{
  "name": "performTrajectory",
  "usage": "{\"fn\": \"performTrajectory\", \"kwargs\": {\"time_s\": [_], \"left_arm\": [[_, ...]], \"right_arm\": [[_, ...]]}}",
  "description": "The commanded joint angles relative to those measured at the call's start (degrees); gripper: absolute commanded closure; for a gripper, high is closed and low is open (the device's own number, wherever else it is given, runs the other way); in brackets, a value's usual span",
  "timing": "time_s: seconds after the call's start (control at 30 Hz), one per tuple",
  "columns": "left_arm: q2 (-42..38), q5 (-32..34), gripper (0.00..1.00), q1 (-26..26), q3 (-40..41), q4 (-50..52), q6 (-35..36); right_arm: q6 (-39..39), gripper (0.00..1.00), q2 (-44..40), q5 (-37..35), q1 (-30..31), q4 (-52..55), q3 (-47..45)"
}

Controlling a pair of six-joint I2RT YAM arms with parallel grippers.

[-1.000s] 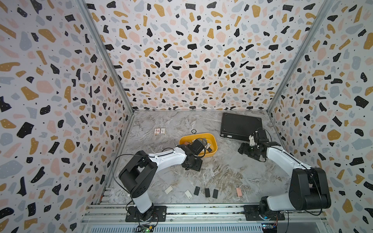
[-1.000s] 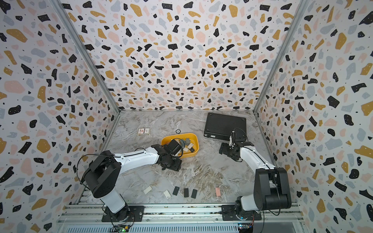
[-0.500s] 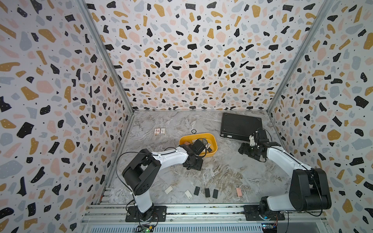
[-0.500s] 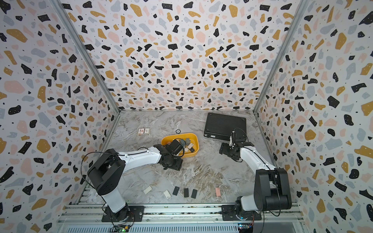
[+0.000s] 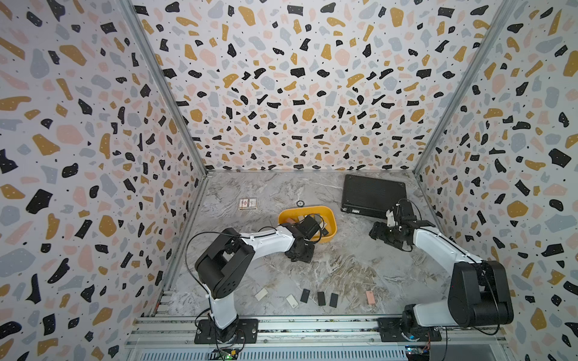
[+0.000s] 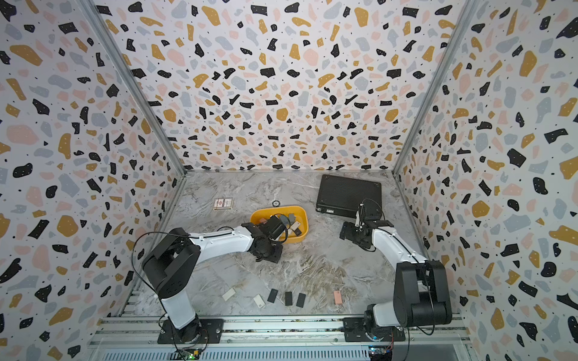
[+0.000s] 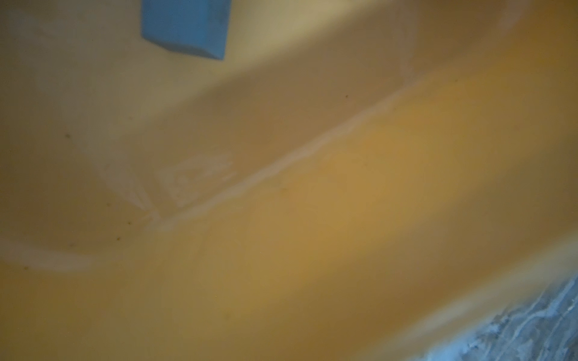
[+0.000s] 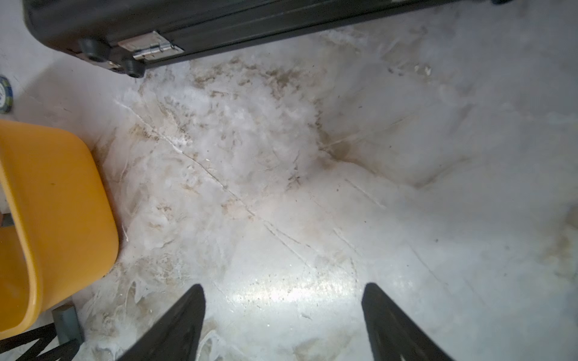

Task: Put the eraser in the storage box
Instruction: Pick up the eraser from the center of the board.

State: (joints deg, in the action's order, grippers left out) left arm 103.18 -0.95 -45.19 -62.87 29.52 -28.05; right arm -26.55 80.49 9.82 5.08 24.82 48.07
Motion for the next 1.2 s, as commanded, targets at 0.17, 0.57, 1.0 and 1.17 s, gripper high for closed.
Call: {"fn": "performTrajectory", "kwargs": {"time_s": [0.17,0.57,1.0,1.17], "left_arm": [[-0.2,1.0,0.69,-0.9,-0.8,1.7,0.9],[-1.1,4.4,0.40,-1.0,0.3,2.6,1.4],[1.2,4.1,0.59,-1.2,-1.3,1.9,2.2],[2.0,3.8,0.70,-1.2,-1.2,1.5,2.5]], "right_arm": [[0.4,0.19,-0.8,0.2,-0.2,0.1,-0.3],[0.3,0.19,-1.6,0.5,-0.2,0.1,-0.3],[0.4,0.19,-1.9,0.2,-0.2,0.3,-0.6],[0.4,0.19,-2.0,0.2,-0.2,0.2,-0.6]]}}
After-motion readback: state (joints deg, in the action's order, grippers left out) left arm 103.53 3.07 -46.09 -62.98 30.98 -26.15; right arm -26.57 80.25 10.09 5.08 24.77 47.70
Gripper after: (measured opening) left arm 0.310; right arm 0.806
